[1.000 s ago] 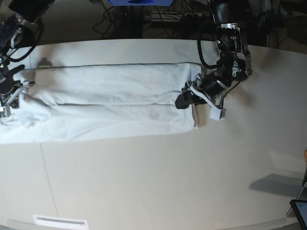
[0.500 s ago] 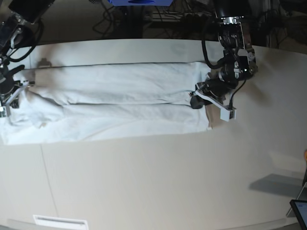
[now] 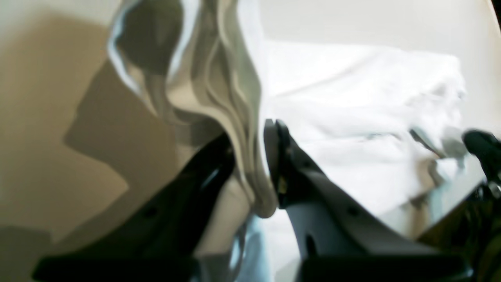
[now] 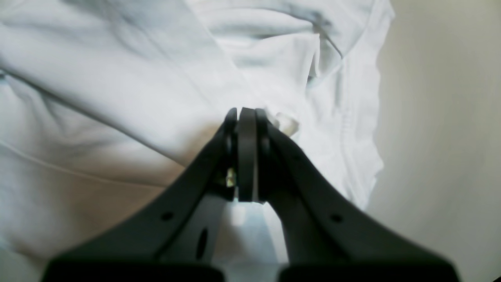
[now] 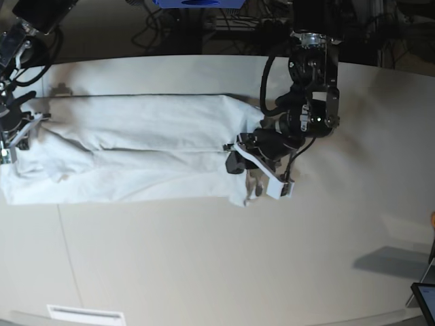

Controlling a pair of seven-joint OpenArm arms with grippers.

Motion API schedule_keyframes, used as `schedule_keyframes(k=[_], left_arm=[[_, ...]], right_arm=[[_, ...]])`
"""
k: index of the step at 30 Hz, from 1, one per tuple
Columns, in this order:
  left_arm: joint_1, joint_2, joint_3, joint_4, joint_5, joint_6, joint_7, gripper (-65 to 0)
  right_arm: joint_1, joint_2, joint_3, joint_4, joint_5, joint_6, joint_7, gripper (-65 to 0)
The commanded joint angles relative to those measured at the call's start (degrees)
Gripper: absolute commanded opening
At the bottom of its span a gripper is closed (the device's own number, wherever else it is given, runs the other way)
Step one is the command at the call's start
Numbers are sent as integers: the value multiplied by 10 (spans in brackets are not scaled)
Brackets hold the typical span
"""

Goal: Fold the T-shirt properly
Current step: 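Grasp the hem end of the strip with the left gripper, then fold the grasped hem end over toward the right gripper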

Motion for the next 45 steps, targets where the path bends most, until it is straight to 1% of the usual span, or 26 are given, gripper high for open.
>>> schedule_keyframes(k=[1,7,14,20,24,26,31,45], left_arm=[[-13,8,7,8,-15,-3,-8,-650],[-22,34,39,0,-15,-2,-7,-650],[-23,58,70,-55,-15,-2,-10,-650],[-38,74,77,-66,-15,-2,-11,-650],[-53,91,77,-86,-14,-2,-11,-650],[-56,99,77,-98,-2,-2,-11,-650],[-54,126,77,-109,52,-2,-11,-650],[-58,130,77,-121,56,-2,-11,-650]], right_arm=[[7,11,2,9,8,-3,13,-637],[7,11,2,9,8,-3,13,-637],[8,11,2,9,8,-3,13,-637],[8,11,2,9,8,-3,13,-637],[8,11,2,9,8,-3,13,-637],[8,11,2,9,8,-3,13,-637],[8,11,2,9,8,-3,13,-637],[8,11,2,9,8,-3,13,-637]])
